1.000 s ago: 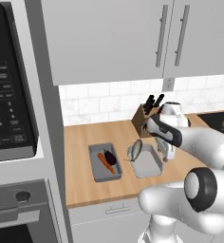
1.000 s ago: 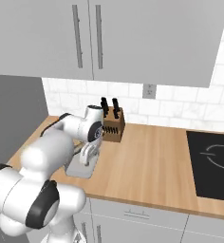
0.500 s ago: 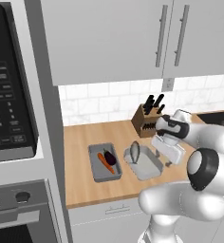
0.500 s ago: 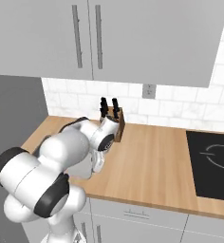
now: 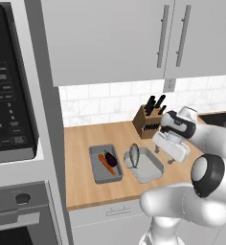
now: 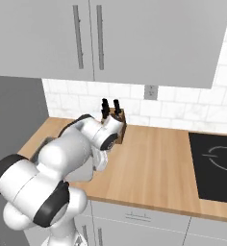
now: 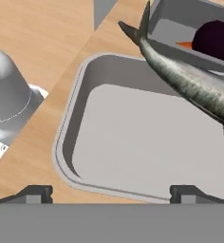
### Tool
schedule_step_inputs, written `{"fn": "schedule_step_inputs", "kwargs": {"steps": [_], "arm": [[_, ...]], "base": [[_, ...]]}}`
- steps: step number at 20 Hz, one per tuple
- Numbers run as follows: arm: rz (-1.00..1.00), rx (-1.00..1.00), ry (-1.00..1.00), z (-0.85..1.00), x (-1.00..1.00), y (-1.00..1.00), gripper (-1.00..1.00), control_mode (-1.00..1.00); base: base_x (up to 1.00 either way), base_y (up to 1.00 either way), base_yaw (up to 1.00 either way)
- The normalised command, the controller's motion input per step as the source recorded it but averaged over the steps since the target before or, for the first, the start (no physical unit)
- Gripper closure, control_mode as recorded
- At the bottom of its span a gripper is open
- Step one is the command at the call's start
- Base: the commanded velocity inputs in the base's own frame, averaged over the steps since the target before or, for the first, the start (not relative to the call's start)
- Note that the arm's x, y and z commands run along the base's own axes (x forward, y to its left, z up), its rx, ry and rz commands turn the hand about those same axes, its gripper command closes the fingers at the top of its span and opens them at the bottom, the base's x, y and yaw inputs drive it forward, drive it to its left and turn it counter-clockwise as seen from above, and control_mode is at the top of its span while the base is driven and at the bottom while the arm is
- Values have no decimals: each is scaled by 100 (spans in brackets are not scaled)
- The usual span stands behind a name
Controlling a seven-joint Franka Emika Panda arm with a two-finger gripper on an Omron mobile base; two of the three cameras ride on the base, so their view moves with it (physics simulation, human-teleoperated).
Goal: Take the meat container that has the fish and place it on the second highest rack of the freezer. Then take the vegetable container that has the carrot and eggplant and place it on the highest rack of the freezer.
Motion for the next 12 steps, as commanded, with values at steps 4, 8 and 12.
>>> {"fn": "schedule_step_inputs", "kwargs": {"steps": [4,8,12], "arm": [[14,3,-1,-40,-58,3,-100,-100],[1,1,4,-2,13,20,-100,-100],[1,1,6,-9,24,7,-100,-100]], "base": [[0,0,0],[0,0,0],[0,0,0]]}}
